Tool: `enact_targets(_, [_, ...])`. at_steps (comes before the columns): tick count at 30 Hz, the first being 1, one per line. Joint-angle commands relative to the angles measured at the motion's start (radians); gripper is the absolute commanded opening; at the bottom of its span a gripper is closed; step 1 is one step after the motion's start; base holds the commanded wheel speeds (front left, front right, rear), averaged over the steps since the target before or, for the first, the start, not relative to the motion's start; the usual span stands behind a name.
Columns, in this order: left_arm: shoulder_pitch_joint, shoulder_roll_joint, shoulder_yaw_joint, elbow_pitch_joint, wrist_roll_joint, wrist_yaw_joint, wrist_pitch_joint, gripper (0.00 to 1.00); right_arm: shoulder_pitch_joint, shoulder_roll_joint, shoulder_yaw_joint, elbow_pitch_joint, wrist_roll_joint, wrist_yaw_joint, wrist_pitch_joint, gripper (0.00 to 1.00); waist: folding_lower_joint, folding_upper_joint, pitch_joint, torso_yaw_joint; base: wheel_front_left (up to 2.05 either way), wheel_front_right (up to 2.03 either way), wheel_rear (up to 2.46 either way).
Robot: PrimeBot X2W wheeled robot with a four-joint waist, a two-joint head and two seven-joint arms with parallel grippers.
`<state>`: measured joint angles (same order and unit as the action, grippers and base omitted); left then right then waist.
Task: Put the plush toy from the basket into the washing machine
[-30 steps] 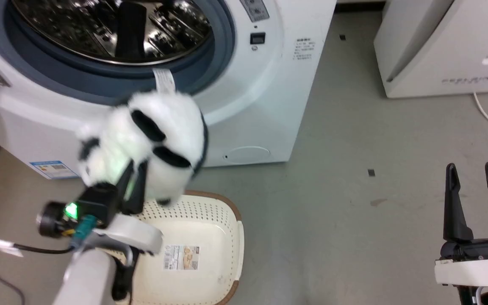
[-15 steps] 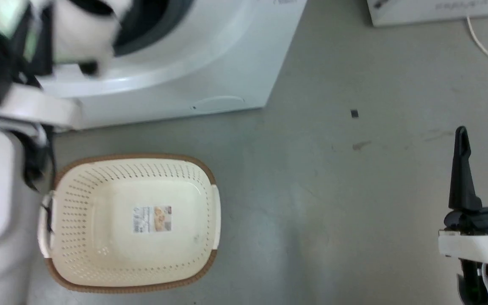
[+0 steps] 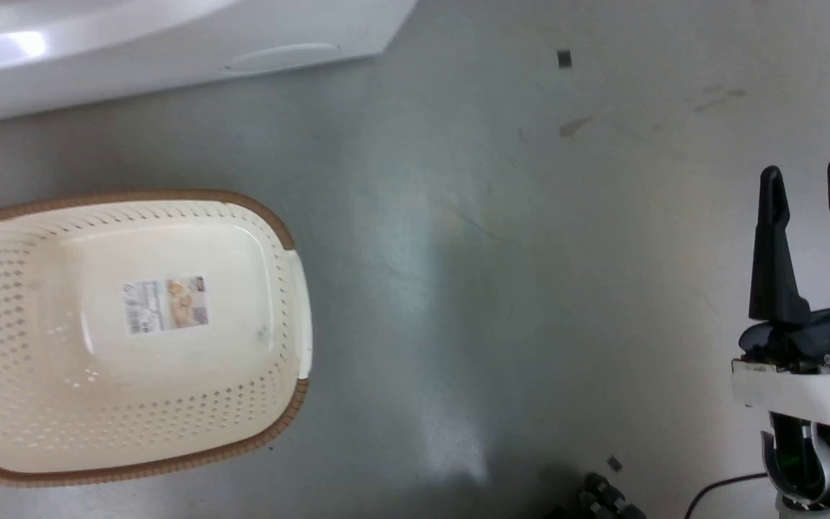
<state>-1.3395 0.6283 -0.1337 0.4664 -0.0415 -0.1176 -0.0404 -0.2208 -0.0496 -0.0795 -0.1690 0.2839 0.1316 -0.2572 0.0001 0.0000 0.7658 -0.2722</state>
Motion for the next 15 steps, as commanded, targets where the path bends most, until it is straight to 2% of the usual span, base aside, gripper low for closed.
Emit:
enact_targets(1, [-0.049, 0.014, -0.019, 0.022, 0.015, -0.004, 0.011, 0.00, -0.021, -0.001, 0.004, -0.006, 0.010, -0.001, -0.005, 1.00, -0.0001, 0.0000, 0.067, -0.045, 0.00, 0.00, 0.00])
enact_targets(8, [-0.202, 0.047, -0.145, 0.198, 0.027, -0.012, 0.098, 0.00, -0.038, -0.001, 0.024, -0.018, 0.026, -0.001, -0.005, 1.00, -0.0001, 0.0000, 0.135, -0.072, 0.00, 0.00, 0.00])
enact_targets(15, [-0.275, 0.073, -0.341, 0.300, -0.062, -0.013, 0.161, 0.00, -0.044, -0.001, 0.027, -0.027, 0.029, -0.001, -0.005, 1.00, -0.0001, 0.0000, 0.166, -0.067, 0.00, 0.00, 0.00])
